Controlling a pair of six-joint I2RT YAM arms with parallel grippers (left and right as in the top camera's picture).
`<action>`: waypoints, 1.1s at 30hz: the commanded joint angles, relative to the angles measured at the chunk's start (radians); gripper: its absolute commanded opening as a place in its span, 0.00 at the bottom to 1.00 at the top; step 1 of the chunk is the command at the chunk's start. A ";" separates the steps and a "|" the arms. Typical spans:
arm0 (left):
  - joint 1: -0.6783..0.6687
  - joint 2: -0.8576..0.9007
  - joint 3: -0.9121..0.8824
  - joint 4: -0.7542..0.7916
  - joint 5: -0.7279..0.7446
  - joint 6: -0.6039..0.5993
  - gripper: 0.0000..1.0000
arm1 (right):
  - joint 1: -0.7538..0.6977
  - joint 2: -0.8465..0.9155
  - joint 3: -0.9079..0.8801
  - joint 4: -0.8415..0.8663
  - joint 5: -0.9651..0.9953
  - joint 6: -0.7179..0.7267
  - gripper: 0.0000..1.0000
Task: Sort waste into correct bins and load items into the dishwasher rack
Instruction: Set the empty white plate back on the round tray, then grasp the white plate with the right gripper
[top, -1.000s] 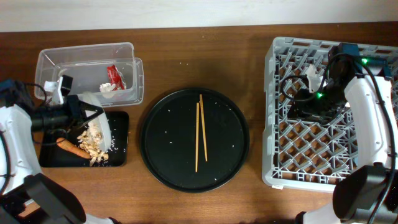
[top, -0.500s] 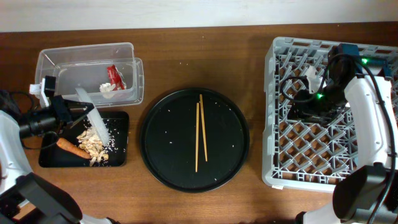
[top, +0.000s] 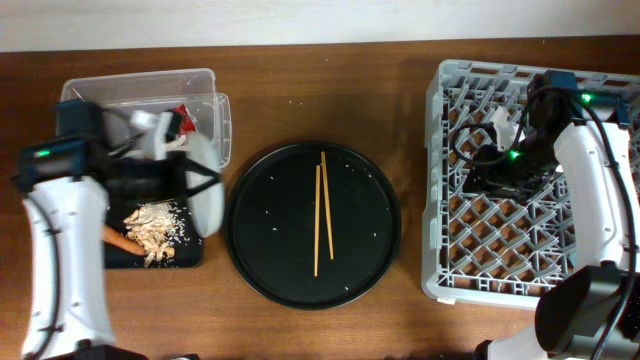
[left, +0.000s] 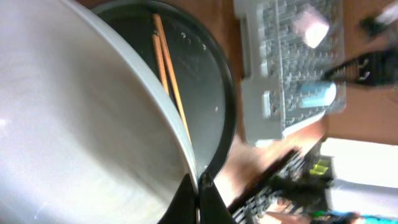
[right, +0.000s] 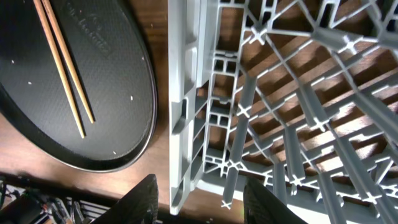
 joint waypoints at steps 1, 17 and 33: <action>-0.352 0.019 0.005 0.101 -0.362 -0.221 0.00 | 0.003 -0.021 0.015 0.002 0.009 -0.010 0.44; -0.746 0.446 0.035 0.253 -0.552 -0.346 0.38 | 0.004 -0.021 0.015 -0.002 0.008 -0.010 0.44; -0.054 0.072 0.079 -0.032 -0.729 -0.353 0.70 | 0.660 0.227 0.007 0.340 0.066 0.324 0.61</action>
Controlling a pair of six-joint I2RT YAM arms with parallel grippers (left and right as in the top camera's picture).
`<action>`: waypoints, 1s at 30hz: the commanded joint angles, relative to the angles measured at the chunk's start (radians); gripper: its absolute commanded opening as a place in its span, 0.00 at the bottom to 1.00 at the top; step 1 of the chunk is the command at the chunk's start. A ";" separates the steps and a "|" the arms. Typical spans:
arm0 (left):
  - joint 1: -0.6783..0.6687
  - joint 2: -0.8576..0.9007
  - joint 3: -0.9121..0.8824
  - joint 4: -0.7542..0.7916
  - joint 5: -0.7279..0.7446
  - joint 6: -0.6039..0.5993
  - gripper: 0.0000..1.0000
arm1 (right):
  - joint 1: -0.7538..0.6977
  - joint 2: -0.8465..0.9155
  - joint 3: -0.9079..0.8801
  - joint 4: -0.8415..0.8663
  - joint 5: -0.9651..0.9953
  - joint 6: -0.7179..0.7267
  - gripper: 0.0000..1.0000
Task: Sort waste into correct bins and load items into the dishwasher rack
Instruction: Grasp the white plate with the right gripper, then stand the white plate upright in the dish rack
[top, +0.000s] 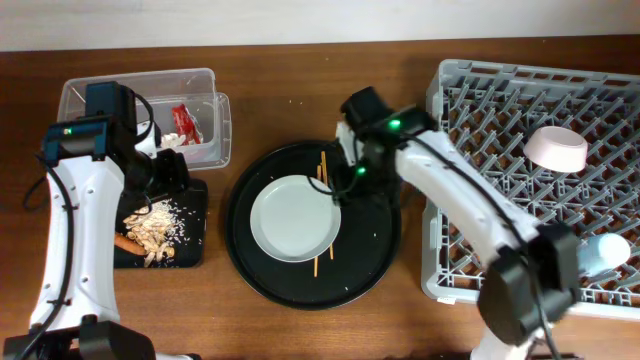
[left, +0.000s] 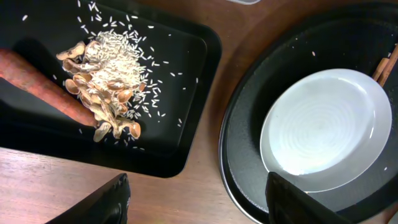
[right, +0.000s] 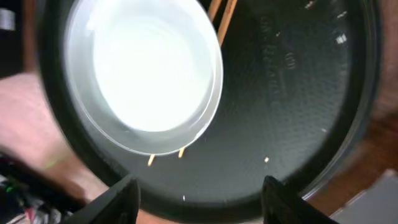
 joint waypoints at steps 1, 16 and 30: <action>0.005 -0.008 0.007 0.002 0.001 0.005 0.70 | 0.009 0.084 0.006 0.020 0.024 0.056 0.61; 0.005 -0.008 0.007 0.010 0.001 0.005 0.71 | 0.040 0.258 -0.034 0.165 0.016 0.161 0.11; 0.005 -0.008 0.007 0.010 0.001 0.005 0.71 | -0.356 -0.284 0.160 0.023 0.939 0.025 0.04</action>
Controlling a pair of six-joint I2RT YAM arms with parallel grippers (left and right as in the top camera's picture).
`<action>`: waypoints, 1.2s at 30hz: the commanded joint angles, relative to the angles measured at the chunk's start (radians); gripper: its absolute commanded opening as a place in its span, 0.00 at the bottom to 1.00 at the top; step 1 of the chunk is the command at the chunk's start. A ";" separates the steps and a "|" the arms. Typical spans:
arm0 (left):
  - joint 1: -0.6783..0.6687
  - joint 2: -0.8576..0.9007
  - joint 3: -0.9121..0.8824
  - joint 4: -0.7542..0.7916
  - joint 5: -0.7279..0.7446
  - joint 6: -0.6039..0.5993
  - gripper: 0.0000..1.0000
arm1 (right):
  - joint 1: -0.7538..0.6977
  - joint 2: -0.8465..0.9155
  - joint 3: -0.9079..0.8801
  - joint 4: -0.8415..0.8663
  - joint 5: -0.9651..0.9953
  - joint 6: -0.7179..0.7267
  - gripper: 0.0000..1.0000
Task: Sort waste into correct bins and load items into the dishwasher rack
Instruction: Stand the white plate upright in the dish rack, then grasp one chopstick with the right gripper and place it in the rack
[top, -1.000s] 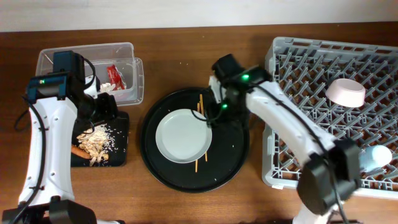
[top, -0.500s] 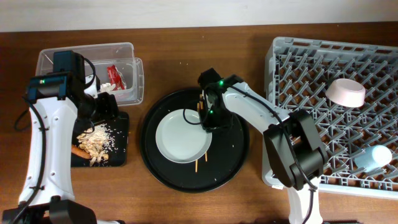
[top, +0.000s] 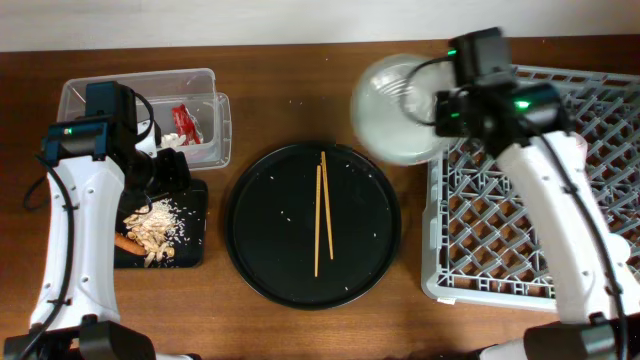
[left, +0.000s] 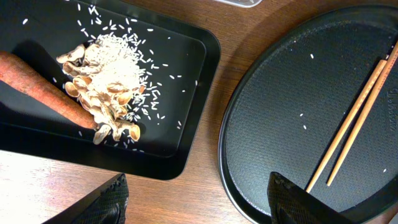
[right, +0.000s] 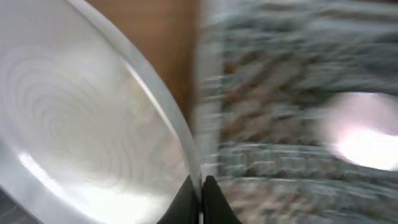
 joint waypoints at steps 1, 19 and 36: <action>0.005 -0.008 0.007 0.002 0.001 0.005 0.71 | -0.089 -0.017 0.004 0.002 0.520 -0.014 0.04; 0.005 -0.008 0.007 0.005 0.001 0.005 0.73 | -0.072 0.314 -0.003 -0.107 0.462 0.103 0.30; 0.005 -0.008 0.007 0.002 0.001 0.005 0.79 | 0.372 0.539 0.031 -0.036 -0.443 0.127 0.58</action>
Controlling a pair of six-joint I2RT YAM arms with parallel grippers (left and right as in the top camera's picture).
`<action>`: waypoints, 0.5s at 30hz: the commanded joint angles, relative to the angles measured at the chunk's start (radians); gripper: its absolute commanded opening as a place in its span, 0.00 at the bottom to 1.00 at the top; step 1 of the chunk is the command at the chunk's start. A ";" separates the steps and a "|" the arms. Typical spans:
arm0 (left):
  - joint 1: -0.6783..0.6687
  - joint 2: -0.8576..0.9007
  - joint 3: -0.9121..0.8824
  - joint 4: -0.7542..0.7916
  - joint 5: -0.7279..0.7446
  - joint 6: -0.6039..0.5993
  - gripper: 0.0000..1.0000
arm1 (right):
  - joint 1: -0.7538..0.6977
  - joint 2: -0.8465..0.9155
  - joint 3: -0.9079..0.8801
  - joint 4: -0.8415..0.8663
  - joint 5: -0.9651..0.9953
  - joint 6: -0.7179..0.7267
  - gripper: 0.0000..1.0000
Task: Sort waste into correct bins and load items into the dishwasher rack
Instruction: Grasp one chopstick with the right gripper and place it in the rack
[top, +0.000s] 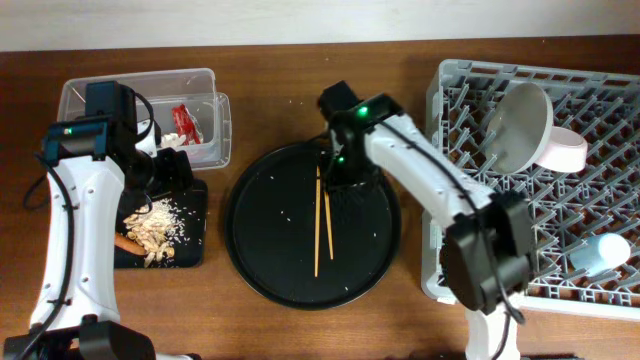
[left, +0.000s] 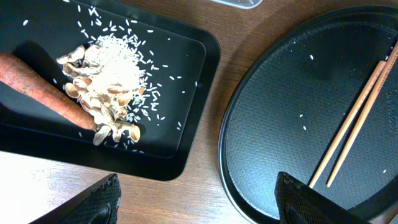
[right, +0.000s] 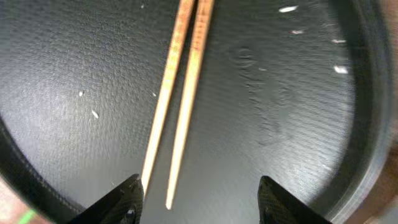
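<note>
Two wooden chopsticks (top: 320, 215) (right: 186, 81) lie side by side on the round black tray (top: 260, 270). My right gripper (top: 345, 175) (right: 208, 199) hangs open just over their far ends, holding nothing. A white plate (top: 518, 125) stands on edge in the grey dishwasher rack (top: 480, 250). My left gripper (top: 170, 170) (left: 199, 205) is open and empty between the black waste tray (left: 199, 56) and the round tray (left: 267, 124). The chopsticks (left: 348, 134) show at the right of the left wrist view.
The waste tray holds rice, shells (left: 106, 93) and a carrot (left: 37, 81). A clear bin (top: 205, 85) behind it holds a red wrapper (top: 185, 122). A pink bowl (top: 565, 150) and a pale blue cup (top: 600, 255) sit in the rack.
My right gripper held the white plate at the rack's left edge. The plate now stands in the rack, and the right gripper is open over the chopsticks. My left arm has not moved.
First my left gripper held the white plate tilted over the waste tray while the right was in the rack. Then the plate lay on the round tray with both grippers open. Then the right gripper held it by the rack, where it now stands.
</note>
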 joint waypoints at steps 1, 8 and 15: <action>0.005 -0.008 0.007 -0.001 0.001 0.005 0.79 | 0.042 0.093 0.003 0.019 0.019 0.060 0.58; 0.005 -0.008 0.007 -0.001 0.001 0.005 0.80 | 0.056 0.184 0.002 0.024 0.095 0.173 0.52; 0.005 -0.008 0.007 -0.005 0.001 0.005 0.80 | 0.056 0.201 -0.010 0.032 0.118 0.228 0.36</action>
